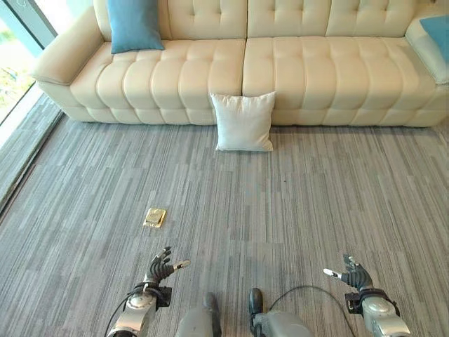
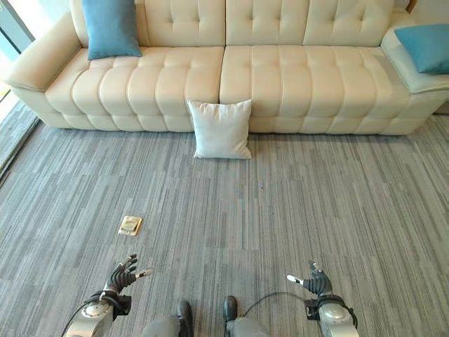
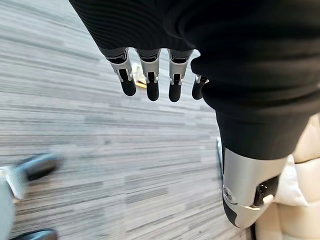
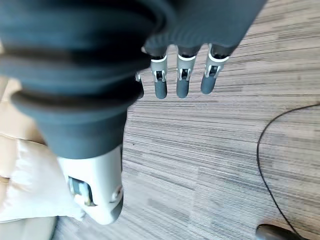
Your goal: Pick up all the scattered cushions and arrange them neatly on the sofa.
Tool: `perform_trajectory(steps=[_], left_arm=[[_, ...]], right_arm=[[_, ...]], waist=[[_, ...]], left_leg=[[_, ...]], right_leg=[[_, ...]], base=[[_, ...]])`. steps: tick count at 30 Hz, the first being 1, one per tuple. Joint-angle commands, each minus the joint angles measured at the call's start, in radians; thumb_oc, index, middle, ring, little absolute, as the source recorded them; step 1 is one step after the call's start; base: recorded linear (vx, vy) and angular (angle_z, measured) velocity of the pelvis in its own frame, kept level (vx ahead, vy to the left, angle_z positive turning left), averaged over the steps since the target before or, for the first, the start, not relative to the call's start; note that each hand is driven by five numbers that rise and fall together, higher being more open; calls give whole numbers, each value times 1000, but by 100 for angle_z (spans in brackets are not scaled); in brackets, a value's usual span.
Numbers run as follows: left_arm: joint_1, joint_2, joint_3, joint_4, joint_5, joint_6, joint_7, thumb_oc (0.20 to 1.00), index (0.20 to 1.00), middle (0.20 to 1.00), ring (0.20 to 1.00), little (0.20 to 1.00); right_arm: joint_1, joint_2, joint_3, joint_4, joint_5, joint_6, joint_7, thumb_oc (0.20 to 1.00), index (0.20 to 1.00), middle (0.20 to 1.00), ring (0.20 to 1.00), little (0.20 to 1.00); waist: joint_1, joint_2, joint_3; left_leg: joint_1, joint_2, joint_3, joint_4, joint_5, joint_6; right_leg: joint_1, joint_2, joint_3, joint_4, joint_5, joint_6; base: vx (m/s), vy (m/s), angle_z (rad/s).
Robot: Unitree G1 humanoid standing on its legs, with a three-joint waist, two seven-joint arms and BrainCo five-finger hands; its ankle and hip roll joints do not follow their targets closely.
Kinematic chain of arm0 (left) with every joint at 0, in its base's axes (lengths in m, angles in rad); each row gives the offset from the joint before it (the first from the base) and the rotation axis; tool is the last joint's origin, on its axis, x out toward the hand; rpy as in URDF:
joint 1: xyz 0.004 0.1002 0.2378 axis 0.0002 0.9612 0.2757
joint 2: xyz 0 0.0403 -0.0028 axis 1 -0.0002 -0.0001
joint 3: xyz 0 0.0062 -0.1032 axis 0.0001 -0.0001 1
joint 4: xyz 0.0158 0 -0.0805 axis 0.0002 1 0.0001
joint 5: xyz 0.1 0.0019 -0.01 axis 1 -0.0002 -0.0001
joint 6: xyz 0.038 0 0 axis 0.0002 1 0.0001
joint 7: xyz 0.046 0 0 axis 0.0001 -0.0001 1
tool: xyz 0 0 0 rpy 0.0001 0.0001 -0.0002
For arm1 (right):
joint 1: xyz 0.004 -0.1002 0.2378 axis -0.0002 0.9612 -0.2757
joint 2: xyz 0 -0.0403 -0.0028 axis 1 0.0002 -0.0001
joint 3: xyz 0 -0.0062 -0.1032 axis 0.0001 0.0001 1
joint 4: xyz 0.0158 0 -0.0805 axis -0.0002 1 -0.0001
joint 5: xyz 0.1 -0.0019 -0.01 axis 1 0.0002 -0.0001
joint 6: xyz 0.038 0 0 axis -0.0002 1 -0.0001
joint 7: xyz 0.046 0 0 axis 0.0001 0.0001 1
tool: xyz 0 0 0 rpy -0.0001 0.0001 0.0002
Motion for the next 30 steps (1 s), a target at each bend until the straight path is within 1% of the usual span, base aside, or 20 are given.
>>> perform_trajectory(steps=[1,5,7,8,9,10,11,13,14,16,17,18,20,22,25,26,27,28,29,30], left_arm=[[22,37,14,-35,39,-18,8,1000,1000,1000,1000,1000],[41,37,29,-35,40,-14,12,1000,1000,1000,1000,1000],[55,44,38,-36,47,-11,10,1000,1000,1000,1000,1000],[55,44,38,-36,47,-11,10,1000,1000,1000,1000,1000],[54,52,40,-41,50,-7,12,1000,1000,1000,1000,1000],[51,65,45,-59,41,-6,18,1000,1000,1000,1000,1000],[51,65,46,-59,41,-6,18,1000,1000,1000,1000,1000],[35,73,43,-63,42,-5,29,1000,1000,1000,1000,1000],[32,76,44,-63,39,-4,31,1000,1000,1000,1000,1000],[27,73,44,-60,30,-7,31,1000,1000,1000,1000,1000],[27,72,44,-60,30,-8,31,1000,1000,1000,1000,1000],[22,70,47,-48,26,-5,36,1000,1000,1000,1000,1000],[19,64,46,-36,24,-6,36,1000,1000,1000,1000,1000],[7,52,46,-18,43,-8,35,1000,1000,1000,1000,1000],[6,49,40,-16,59,-11,23,1000,1000,1000,1000,1000],[13,39,33,-13,64,-14,17,1000,1000,1000,1000,1000],[26,30,29,-9,61,-13,14,1000,1000,1000,1000,1000],[25,30,30,-9,61,-13,14,1000,1000,1000,1000,1000],[29,27,28,-9,56,-14,12,1000,1000,1000,1000,1000],[38,19,25,-8,47,-8,11,1000,1000,1000,1000,1000]], right_arm=[[24,-40,-36,-25,-3,-18,-22,1000,1000,1000,1000,1000],[21,-32,-37,-23,-17,-13,-15,1000,1000,1000,1000,1000],[32,-3,-37,-29,-22,-14,-6,1000,1000,1000,1000,1000],[32,-4,-37,-29,-22,-14,-6,1000,1000,1000,1000,1000],[25,15,-27,-33,-21,-16,0,1000,1000,1000,1000,1000],[0,20,-5,-44,-24,-16,4,1000,1000,1000,1000,1000],[0,20,-5,-44,-24,-16,4,1000,1000,1000,1000,1000],[-28,37,20,-55,-25,-20,-1,1000,1000,1000,1000,1000],[-33,39,24,-60,-22,-19,2,1000,1000,1000,1000,1000],[-38,36,27,-69,-6,-19,9,1000,1000,1000,1000,1000],[-38,35,27,-69,-6,-19,9,1000,1000,1000,1000,1000],[-42,32,29,-71,-2,-16,9,1000,1000,1000,1000,1000],[-40,29,31,-69,-1,-15,10,1000,1000,1000,1000,1000],[-33,21,29,-57,-9,-10,12,1000,1000,1000,1000,1000],[-19,12,26,-60,-19,-7,17,1000,1000,1000,1000,1000],[-7,11,22,-59,-13,-8,23,1000,1000,1000,1000,1000],[9,5,11,-54,-12,-7,25,1000,1000,1000,1000,1000],[9,5,12,-54,-12,-7,25,1000,1000,1000,1000,1000],[8,-2,9,-51,-13,-8,23,1000,1000,1000,1000,1000],[12,-16,6,-71,-4,-9,15,1000,1000,1000,1000,1000]], waist=[[25,-5,2],[56,-16,-19],[69,-49,-43],[71,-46,-46],[77,-77,-46],[80,-87,-32],[82,-85,-34],[83,-73,-11],[77,-67,-6],[41,-51,-3],[37,-51,1],[20,-51,1],[3,-50,6],[-25,-44,9],[-35,-40,4],[-45,-35,-4],[-49,-22,-15],[-51,-24,-17],[-51,-19,-18],[-48,-23,-14]], left_leg=[[-46,3,0,-39,89,-2],[-58,12,-2,-14,110,1],[-64,-3,4,114,90,27],[-67,0,5,113,91,27],[-35,-18,23,137,32,61],[-11,-21,33,155,-10,88],[-13,-17,35,154,-9,88],[61,-10,40,144,-54,113],[113,-18,32,127,-74,121],[225,-42,11,64,-103,124],[232,-44,7,62,-104,124],[293,-54,10,29,-130,116],[336,-59,2,6,-144,110],[416,-66,-16,-24,-170,85],[453,-62,-23,-22,-183,65],[475,-53,-32,-14,-178,49],[465,-33,-50,65,-122,16],[462,-36,-51,65,-119,17],[430,-16,-44,159,-67,-7],[347,30,-32,362,30,-22]], right_leg=[[47,-51,122,168,-193,114],[122,-56,179,180,-226,121],[143,-116,191,254,-169,159],[138,-112,193,253,-167,158],[85,-149,212,408,-5,196],[29,-165,225,523,103,204],[25,-162,228,523,106,203],[-80,-168,212,648,117,205],[-126,-159,204,667,92,189],[-227,-94,157,591,-13,179],[-220,-97,153,593,-18,180],[-276,-101,86,460,-55,178],[-293,-97,55,369,-48,183],[-334,-103,5,174,8,211],[-331,-129,-43,139,17,217],[-319,-121,-17,158,28,205],[-295,-115,-6,190,37,178],[-298,-118,-6,188,39,178],[-278,-119,-13,190,32,164],[-231,-106,-2,194,-5,116]], base=[[508,71,-31],[709,178,-36],[617,193,-93],[483,205,-64],[486,220,-52],[487,220,-43],[267,121,-22],[305,137,-44],[459,172,-58],[602,147,-23],[659,80,33],[499,-5,47],[428,-15,36],[488,-100,9],[404,-153,21],[578,-283,35],[445,-233,52],[356,-231,89],[303,-296,82],[309,-296,61]])
